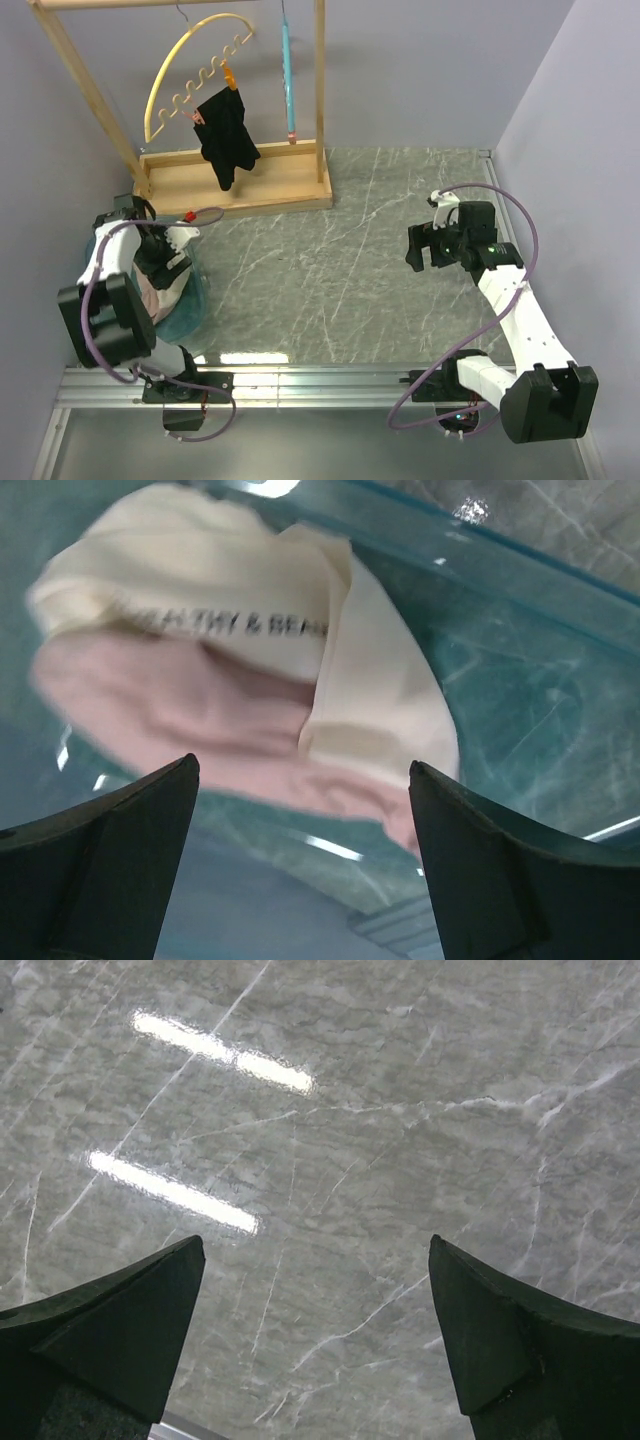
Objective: Clip the underwear to the hanger
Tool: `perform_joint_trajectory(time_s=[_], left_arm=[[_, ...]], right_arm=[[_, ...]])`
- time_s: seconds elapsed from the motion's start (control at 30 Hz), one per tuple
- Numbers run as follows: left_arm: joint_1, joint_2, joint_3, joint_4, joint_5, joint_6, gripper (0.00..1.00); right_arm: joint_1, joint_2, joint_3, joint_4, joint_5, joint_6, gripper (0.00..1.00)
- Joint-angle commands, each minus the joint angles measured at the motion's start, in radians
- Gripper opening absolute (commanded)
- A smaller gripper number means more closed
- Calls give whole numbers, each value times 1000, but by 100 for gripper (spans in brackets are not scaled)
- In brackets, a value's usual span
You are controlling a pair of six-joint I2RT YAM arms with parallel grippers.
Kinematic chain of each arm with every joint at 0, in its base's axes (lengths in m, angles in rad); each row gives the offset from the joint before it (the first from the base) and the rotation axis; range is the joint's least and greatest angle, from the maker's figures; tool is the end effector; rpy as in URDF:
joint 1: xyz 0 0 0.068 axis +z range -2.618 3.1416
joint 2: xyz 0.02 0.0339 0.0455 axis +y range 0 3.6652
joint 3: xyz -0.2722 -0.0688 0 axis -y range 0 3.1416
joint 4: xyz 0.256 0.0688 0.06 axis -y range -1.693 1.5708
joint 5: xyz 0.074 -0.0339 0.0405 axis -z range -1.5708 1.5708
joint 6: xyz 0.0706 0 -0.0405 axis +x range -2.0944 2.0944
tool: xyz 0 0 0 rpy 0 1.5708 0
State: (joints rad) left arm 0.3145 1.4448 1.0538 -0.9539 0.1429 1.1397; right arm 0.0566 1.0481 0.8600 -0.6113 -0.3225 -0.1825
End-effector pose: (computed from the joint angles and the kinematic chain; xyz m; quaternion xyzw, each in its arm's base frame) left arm 0.2671 0.0763 0.2012 0.4048 0.9047 0.0217 0.1311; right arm 0.2434 0.0362 0.2594 -0.1690 0.9008 0.1251 0.3799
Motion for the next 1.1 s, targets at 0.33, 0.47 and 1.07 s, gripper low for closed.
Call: perform_joint_trajectory(time_s=[0.33,0.47,1.07], left_arm=[[11,224,-6,158,96,86,75],[18,210,-23,127,127,94,40],[25,-144,311,-328,535,0,0]], right_arm=[[2,10,56,-1,10,-20,100],[0,1,51,-2,14,-23,100],[2,-22,60,-13,-23,-15,100]])
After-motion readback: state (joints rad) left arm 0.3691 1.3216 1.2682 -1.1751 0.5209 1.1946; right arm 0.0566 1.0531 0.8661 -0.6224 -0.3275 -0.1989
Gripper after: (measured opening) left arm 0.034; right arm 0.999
